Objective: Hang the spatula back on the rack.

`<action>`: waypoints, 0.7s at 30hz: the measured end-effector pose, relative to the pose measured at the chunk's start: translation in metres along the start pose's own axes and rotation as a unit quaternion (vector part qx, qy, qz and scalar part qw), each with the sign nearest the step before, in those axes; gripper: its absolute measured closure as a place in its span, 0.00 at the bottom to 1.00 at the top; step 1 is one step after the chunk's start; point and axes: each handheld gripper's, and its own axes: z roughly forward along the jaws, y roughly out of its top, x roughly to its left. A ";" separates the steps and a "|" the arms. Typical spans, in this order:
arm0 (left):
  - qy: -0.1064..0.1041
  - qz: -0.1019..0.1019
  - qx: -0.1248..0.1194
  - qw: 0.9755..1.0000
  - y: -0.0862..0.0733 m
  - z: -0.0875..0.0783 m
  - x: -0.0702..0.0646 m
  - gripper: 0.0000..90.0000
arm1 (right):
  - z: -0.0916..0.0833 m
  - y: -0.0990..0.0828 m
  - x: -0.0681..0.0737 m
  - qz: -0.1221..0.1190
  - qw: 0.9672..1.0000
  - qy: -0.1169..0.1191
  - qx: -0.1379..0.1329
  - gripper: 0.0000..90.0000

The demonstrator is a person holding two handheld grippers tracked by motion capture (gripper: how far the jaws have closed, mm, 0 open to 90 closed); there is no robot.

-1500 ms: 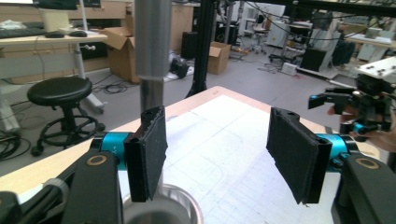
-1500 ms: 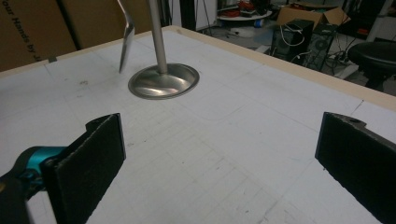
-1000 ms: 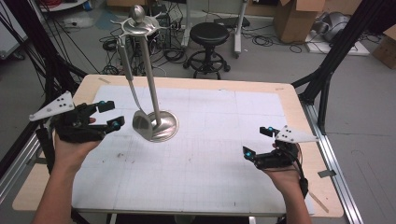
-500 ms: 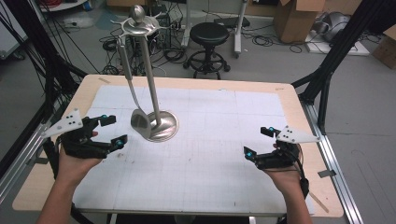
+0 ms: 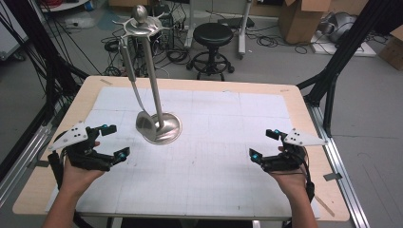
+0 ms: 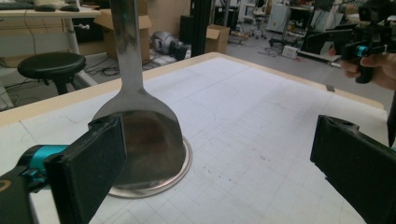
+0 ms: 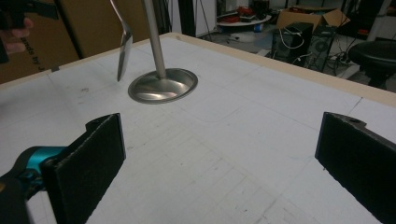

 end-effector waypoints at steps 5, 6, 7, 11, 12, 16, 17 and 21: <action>-0.001 0.003 0.000 1.000 -0.003 0.005 0.002 0.02 | -0.001 -0.002 -0.001 0.001 1.000 0.000 0.001 0.00; -0.003 0.002 -0.001 1.000 -0.004 0.006 0.003 0.02 | -0.002 -0.003 -0.001 0.003 1.000 -0.001 0.001 0.00; -0.002 0.002 0.001 1.000 -0.004 0.008 0.003 0.02 | -0.003 -0.003 -0.001 0.003 1.000 -0.002 0.001 0.00; -0.004 0.006 0.007 1.000 -0.006 0.012 0.003 0.02 | -0.005 -0.004 -0.001 0.005 1.000 -0.005 -0.001 0.00; -0.004 0.006 0.008 1.000 -0.006 0.012 0.003 0.02 | -0.004 -0.004 -0.002 0.001 1.000 -0.005 -0.002 0.00; -0.006 0.003 0.006 1.000 -0.009 0.014 0.002 0.02 | -0.001 -0.006 -0.001 -0.005 1.000 -0.008 0.009 0.00; -0.007 0.002 0.006 1.000 -0.009 0.014 0.002 0.02 | 0.000 -0.006 0.000 -0.002 1.000 -0.007 0.011 0.00; -0.004 -0.003 0.005 1.000 -0.010 0.015 0.000 0.02 | -0.001 -0.005 0.000 -0.003 1.000 -0.009 0.008 0.00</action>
